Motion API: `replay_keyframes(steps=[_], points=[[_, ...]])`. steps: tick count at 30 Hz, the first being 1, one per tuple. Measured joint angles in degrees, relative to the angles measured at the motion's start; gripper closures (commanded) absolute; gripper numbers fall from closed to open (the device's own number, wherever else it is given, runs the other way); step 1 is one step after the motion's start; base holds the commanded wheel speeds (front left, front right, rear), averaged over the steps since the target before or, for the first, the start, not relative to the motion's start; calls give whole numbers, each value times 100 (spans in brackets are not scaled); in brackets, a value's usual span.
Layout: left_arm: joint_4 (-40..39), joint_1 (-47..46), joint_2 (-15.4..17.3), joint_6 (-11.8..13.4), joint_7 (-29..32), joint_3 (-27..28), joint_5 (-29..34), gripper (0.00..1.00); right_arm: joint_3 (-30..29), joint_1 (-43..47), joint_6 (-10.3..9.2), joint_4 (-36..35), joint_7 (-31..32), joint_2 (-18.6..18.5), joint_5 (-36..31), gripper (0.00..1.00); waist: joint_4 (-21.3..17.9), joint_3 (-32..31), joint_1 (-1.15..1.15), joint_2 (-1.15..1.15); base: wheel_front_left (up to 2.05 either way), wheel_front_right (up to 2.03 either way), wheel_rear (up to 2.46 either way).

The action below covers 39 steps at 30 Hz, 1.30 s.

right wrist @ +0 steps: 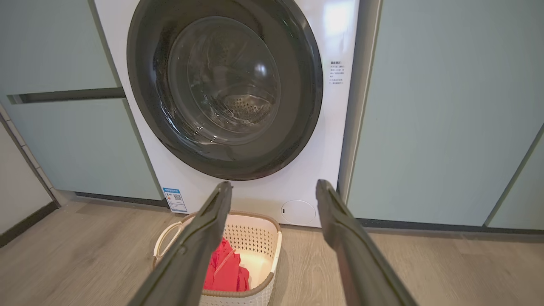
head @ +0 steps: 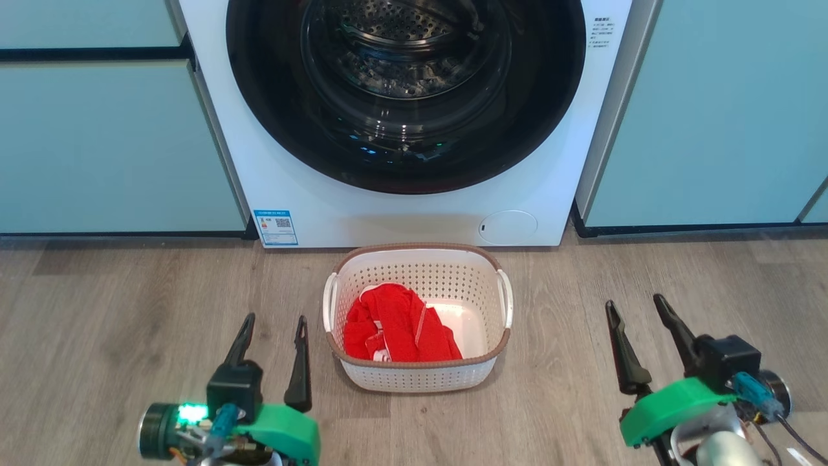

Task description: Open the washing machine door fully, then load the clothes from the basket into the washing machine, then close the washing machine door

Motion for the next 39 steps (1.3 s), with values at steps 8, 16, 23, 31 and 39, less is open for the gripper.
replay_keyframes(steps=[8,16,23,31,39], points=[[386,11,0,-444,0,89,-849,0,26,-41,0,165,-1,0,153,0,-18,3,0,0,0,0,0],[442,11,0,-554,0,152,-867,0,21,-71,0,176,-1,-1,208,0,-8,-7,0,0,0,0,0],[420,11,0,-556,0,171,-868,0,21,-71,0,175,-1,-1,211,0,-9,-5,0,0,0,0,0],[391,11,0,-664,0,201,-916,0,-32,-79,0,170,-1,-1,261,0,-15,-5,0,0,0,0,0],[378,13,-1,-814,0,246,-1062,0,-48,-80,0,171,-1,-1,261,0,-32,-8,0,0,0,0,0]])
